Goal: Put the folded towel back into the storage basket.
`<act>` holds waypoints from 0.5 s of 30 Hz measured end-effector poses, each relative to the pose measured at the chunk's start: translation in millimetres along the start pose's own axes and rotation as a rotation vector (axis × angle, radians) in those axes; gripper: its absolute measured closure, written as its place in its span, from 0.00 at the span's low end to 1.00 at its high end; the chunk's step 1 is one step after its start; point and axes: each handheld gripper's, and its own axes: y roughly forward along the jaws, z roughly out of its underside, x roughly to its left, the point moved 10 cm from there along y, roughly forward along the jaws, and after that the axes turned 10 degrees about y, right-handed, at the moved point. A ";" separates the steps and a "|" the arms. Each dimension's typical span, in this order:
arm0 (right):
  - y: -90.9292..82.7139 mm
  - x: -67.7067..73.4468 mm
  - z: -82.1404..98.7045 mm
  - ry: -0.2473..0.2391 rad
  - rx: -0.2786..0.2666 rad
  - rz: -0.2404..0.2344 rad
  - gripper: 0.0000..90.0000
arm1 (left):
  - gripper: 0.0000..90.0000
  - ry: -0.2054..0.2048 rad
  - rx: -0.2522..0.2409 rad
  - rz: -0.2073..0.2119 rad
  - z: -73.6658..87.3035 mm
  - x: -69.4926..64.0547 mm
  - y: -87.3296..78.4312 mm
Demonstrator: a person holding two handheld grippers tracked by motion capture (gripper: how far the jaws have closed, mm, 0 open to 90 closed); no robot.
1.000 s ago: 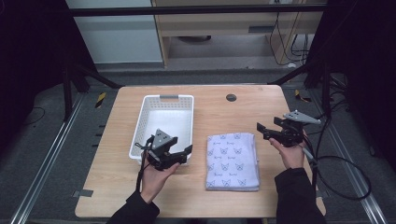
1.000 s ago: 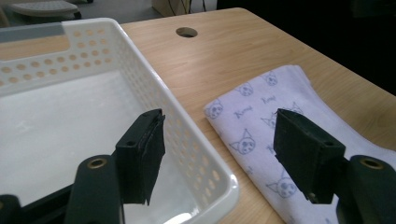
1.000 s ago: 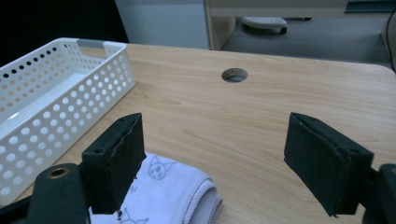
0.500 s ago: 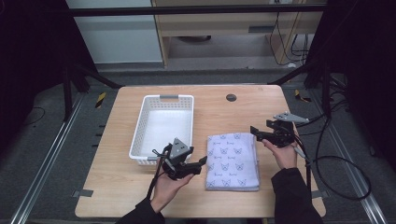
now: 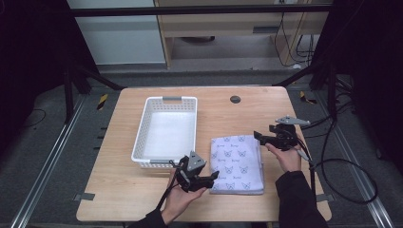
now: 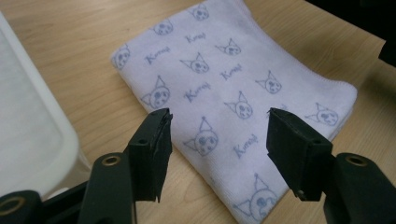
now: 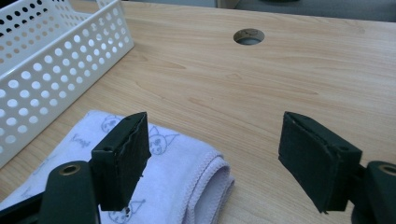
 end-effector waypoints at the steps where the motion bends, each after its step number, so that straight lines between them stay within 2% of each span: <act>1: 0.7 -0.5 1.1 -0.002 0.004 0.000 0.28 | 0.45 0.001 0.005 0.002 1.4 -1.2 1.1; 13: 15.4 -4.9 18.8 0.001 0.070 0.012 0.31 | 0.48 -0.008 0.060 0.000 19.6 -7.6 18.9; 15: 19.3 -5.3 22.5 -0.017 0.084 0.018 0.31 | 0.48 -0.015 0.065 0.003 22.2 -7.4 21.8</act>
